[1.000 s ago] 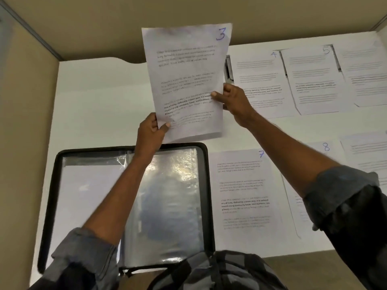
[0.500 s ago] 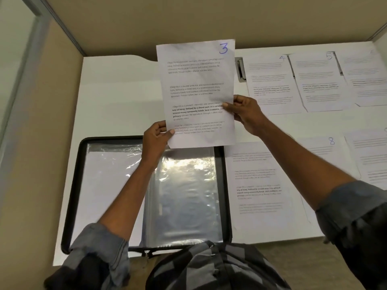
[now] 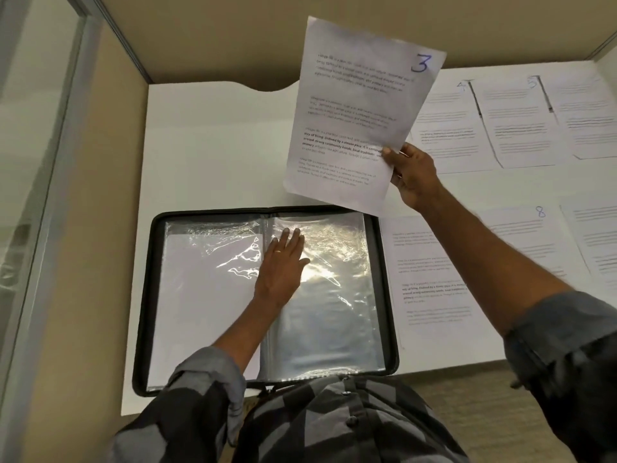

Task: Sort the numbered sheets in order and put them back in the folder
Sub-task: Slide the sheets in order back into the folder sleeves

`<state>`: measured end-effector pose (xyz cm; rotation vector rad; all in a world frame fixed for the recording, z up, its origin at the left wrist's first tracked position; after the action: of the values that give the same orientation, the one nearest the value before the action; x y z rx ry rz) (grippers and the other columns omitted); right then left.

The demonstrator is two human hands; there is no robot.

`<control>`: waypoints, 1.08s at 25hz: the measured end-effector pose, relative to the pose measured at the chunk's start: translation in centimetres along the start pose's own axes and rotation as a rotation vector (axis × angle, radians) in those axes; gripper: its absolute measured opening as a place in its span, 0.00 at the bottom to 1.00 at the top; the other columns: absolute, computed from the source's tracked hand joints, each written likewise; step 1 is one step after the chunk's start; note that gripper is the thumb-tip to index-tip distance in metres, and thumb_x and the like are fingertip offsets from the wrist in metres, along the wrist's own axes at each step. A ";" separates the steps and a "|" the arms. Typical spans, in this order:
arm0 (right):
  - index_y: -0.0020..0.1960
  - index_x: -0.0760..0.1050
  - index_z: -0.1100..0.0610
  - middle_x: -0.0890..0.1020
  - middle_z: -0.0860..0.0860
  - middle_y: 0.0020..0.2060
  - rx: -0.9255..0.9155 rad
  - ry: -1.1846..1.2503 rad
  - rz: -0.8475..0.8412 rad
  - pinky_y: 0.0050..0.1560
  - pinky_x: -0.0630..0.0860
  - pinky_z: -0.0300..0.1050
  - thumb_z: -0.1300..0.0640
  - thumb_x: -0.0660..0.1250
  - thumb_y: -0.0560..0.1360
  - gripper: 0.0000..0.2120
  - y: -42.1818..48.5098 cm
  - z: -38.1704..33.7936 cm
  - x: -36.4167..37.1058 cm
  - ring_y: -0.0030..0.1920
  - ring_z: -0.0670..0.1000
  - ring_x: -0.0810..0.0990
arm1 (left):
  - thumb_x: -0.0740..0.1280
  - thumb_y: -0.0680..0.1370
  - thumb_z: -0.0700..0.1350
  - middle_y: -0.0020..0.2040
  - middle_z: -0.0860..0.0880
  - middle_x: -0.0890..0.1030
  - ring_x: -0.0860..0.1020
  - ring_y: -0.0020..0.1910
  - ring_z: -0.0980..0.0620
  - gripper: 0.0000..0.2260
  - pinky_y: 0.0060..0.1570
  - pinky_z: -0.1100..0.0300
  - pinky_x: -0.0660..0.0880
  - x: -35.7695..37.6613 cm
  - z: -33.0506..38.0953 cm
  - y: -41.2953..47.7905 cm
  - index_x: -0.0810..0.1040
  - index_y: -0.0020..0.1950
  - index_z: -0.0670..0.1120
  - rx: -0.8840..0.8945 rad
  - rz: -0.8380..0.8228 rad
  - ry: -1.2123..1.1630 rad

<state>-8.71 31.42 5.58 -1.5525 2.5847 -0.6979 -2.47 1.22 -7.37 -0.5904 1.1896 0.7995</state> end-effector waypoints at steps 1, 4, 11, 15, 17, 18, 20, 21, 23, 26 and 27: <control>0.60 0.79 0.59 0.88 0.49 0.46 0.005 0.009 0.006 0.47 0.82 0.43 0.65 0.69 0.79 0.10 0.0 0.2 0.4 0.47 0.48 0.86 | 0.68 0.81 0.48 0.73 0.43 0.75 0.72 0.74 0.41 0.19 0.72 0.43 0.69 -0.2 -0.1 0.2 0.77 0.70 0.41 -0.007 0.036 -0.051; 0.59 0.79 0.58 0.87 0.50 0.46 0.027 0.035 0.017 0.46 0.82 0.43 0.65 0.69 0.79 0.10 0.0 0.8 1.8 0.46 0.48 0.86 | 0.69 0.79 0.43 0.63 0.43 0.82 0.78 0.66 0.41 0.08 0.67 0.46 0.73 -1.1 -1.1 1.1 0.83 0.55 0.42 0.082 0.183 -0.142; 0.68 0.76 0.63 0.85 0.55 0.56 0.059 0.084 0.023 0.55 0.83 0.49 0.65 0.69 0.79 0.17 0.7 2.5 5.2 0.52 0.52 0.84 | 0.69 0.71 0.46 0.46 0.55 0.80 0.79 0.50 0.48 0.10 0.61 0.45 0.71 -3.9 -2.4 4.0 0.77 0.51 0.49 0.158 -0.030 -0.340; 0.68 0.76 0.62 0.83 0.57 0.59 0.065 0.098 0.013 0.61 0.81 0.53 0.65 0.68 0.80 0.16 1.5 2.9 6.5 0.56 0.54 0.83 | 0.74 0.72 0.63 0.59 0.58 0.81 0.77 0.60 0.57 0.28 0.65 0.49 0.63 -4.9 -2.2 5.4 0.75 0.68 0.53 0.027 -0.240 -0.362; 0.66 0.77 0.61 0.84 0.56 0.58 0.064 0.112 0.011 0.61 0.81 0.53 0.65 0.69 0.80 0.15 1.8 3.0 6.8 0.56 0.54 0.83 | 0.70 0.72 0.70 0.57 0.60 0.81 0.76 0.56 0.61 0.32 0.61 0.53 0.60 -5.4 -2.2 6.3 0.73 0.71 0.55 -0.098 -0.253 -0.426; 0.65 0.77 0.61 0.84 0.55 0.57 0.065 0.119 0.011 0.59 0.82 0.52 0.65 0.69 0.79 0.15 2.0 3.2 6.9 0.55 0.54 0.83 | 0.68 0.73 0.71 0.54 0.60 0.82 0.77 0.54 0.60 0.30 0.60 0.54 0.60 -5.5 -2.4 6.8 0.75 0.70 0.56 -0.147 -0.237 -0.459; 0.63 0.78 0.60 0.85 0.54 0.55 0.062 0.125 0.006 0.56 0.83 0.50 0.65 0.69 0.79 0.13 2.3 3.3 6.9 0.54 0.53 0.84 | 0.69 0.75 0.68 0.48 0.59 0.83 0.79 0.53 0.58 0.21 0.58 0.53 0.62 -5.6 -2.5 7.6 0.82 0.61 0.58 -0.163 -0.201 -0.459; 0.62 0.78 0.59 0.85 0.54 0.55 0.060 0.125 0.004 0.55 0.83 0.49 0.65 0.69 0.79 0.12 2.5 3.3 6.9 0.54 0.53 0.84 | 0.70 0.75 0.66 0.46 0.59 0.83 0.78 0.52 0.57 0.16 0.58 0.51 0.63 -5.8 -2.4 7.8 0.84 0.56 0.58 -0.137 -0.184 -0.437; 0.61 0.78 0.58 0.85 0.54 0.56 0.050 0.129 0.003 0.55 0.83 0.49 0.65 0.69 0.79 0.11 2.8 3.4 6.9 0.55 0.53 0.84 | 0.73 0.73 0.64 0.43 0.60 0.83 0.77 0.50 0.55 0.12 0.58 0.50 0.66 -5.9 -2.2 8.1 0.85 0.48 0.58 -0.099 -0.136 -0.428; 0.63 0.77 0.59 0.84 0.55 0.57 0.040 0.133 0.006 0.54 0.83 0.49 0.65 0.69 0.80 0.12 3.3 3.6 6.9 0.55 0.53 0.84 | 0.77 0.69 0.63 0.40 0.59 0.82 0.77 0.47 0.56 0.13 0.52 0.52 0.74 -6.2 -1.5 8.4 0.84 0.43 0.55 -0.081 -0.097 -0.502; 0.63 0.77 0.59 0.84 0.55 0.57 0.042 0.131 0.007 0.54 0.83 0.49 0.65 0.69 0.80 0.13 3.4 3.7 6.9 0.55 0.53 0.84 | 0.77 0.70 0.61 0.40 0.58 0.82 0.78 0.46 0.57 0.12 0.49 0.54 0.75 -6.3 -1.0 8.5 0.84 0.44 0.54 -0.064 -0.107 -0.529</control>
<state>-13.95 25.61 2.20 -1.5350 2.6462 -0.8760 -10.89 4.04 -1.52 -0.4512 0.6453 0.8391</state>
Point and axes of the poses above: each hand's wrist, its own y-axis towards the middle knuckle, its own x-axis out of the palm, z = x × y, the point moved 4 cm from there along y, towards the middle knuckle
